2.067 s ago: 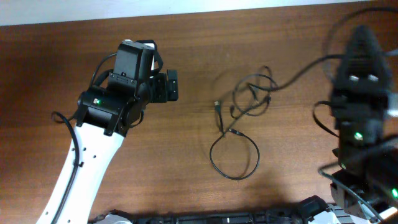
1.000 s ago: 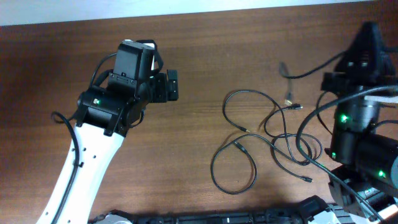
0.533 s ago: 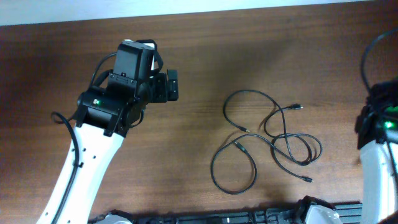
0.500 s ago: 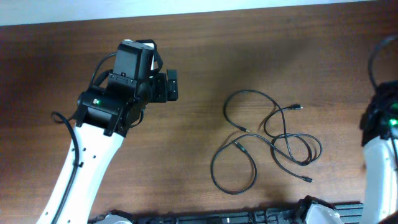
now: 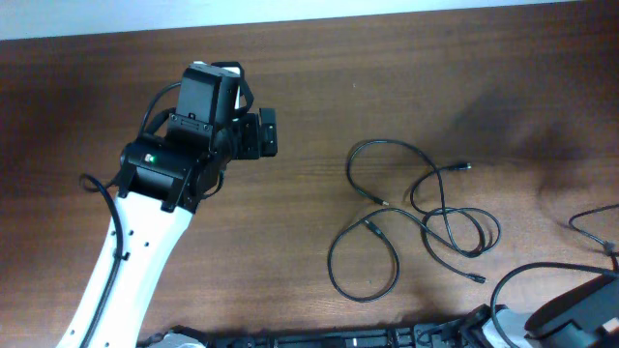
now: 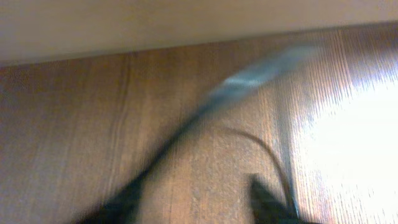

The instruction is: Untangle cables

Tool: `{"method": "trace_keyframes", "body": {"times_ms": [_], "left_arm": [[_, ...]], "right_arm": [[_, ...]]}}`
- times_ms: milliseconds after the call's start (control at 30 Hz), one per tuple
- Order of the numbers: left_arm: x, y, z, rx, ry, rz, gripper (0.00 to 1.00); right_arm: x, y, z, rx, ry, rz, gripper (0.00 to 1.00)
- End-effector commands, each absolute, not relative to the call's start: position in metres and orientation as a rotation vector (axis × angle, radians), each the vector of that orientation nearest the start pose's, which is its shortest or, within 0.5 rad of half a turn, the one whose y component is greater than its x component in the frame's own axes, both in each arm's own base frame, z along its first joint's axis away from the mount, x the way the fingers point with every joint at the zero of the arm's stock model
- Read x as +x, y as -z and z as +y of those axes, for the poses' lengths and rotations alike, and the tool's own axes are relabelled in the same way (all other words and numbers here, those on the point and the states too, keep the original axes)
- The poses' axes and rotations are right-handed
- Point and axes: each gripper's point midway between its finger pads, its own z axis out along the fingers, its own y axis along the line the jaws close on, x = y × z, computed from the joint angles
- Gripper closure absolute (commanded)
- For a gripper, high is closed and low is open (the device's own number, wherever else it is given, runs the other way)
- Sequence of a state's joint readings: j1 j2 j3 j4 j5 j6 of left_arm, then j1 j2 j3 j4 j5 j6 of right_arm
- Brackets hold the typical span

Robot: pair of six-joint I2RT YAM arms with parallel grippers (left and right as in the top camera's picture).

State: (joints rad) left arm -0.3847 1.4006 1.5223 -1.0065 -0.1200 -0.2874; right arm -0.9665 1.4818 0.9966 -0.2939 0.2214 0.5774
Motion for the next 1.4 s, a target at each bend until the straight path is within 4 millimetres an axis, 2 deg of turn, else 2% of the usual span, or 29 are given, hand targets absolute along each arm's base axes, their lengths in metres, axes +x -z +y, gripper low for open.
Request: {"method": "trace_keyframes", "body": {"times_ms": [0,200,300,367,400,500,600,700,767,800,833,867,933,967,1000,1100,1167,1367], "left_arm": [[0.346,-0.283,-0.117,0.076,0.153,2.427,0.01],[0.346,-0.283,-0.117,0.076,0.154,2.427,0.01],[0.346,-0.283,-0.117,0.076,0.154,2.426,0.01],[0.346,-0.283,-0.117,0.076,0.153,2.427,0.01],[0.346,-0.283,-0.117,0.076,0.154,2.427,0.01],[0.346,-0.283,-0.117,0.076,0.154,2.427,0.01],[0.346,-0.283,-0.117,0.076,0.153,2.427,0.01],[0.346,-0.283,-0.117,0.076,0.153,2.427,0.01],[0.346,-0.283,-0.117,0.076,0.154,2.427,0.01],[0.346,-0.283,-0.117,0.076,0.153,2.427,0.01],[0.346,-0.283,-0.117,0.076,0.153,2.427,0.01],[0.346,-0.283,-0.117,0.076,0.154,2.427,0.01],[0.346,-0.283,-0.117,0.076,0.153,2.426,0.01],[0.346,-0.283,-0.117,0.076,0.153,2.427,0.01],[0.346,-0.283,-0.117,0.076,0.153,2.427,0.01],[0.346,-0.283,-0.117,0.076,0.153,2.427,0.01],[0.346,-0.283,-0.117,0.076,0.154,2.427,0.01],[0.345,-0.283,-0.117,0.077,0.154,2.427,0.01]], "right_arm": [[0.206,-0.136,-0.358,1.755,0.357,1.639,0.01],[0.228,-0.125,-0.332,1.724,0.119,1.735,0.01],[0.245,-0.125,-0.316,1.614,-0.012,1.825,0.01],[0.266,-0.134,-0.302,1.409,-0.128,1.911,0.01],[0.287,-0.149,-0.287,1.169,-0.238,1.956,0.01],[0.309,-0.171,-0.265,0.954,-0.405,1.932,0.01],[0.312,-0.174,-0.256,0.922,-0.467,1.926,0.01],[0.308,-0.167,-0.245,0.959,-0.531,1.951,0.01],[0.307,-0.165,-0.223,0.892,-0.629,1.99,0.01],[0.307,-0.162,-0.201,0.818,-0.697,2.037,0.01],[0.308,-0.158,-0.19,0.788,-0.714,2.072,0.01],[0.311,-0.153,-0.168,0.681,-0.733,2.14,0.01],[0.317,-0.149,-0.142,0.554,-0.756,2.204,0.01],[0.323,-0.148,-0.122,0.46,-0.771,2.24,0.01],[0.33,-0.138,-0.105,0.392,-0.726,2.319,0.01],[0.331,-0.114,-0.082,0.32,-0.572,2.502,0.01],[0.327,-0.102,-0.041,0.188,-0.555,2.627,0.01],[0.323,-0.089,0.017,-0.08,-0.487,2.742,0.01]]}}
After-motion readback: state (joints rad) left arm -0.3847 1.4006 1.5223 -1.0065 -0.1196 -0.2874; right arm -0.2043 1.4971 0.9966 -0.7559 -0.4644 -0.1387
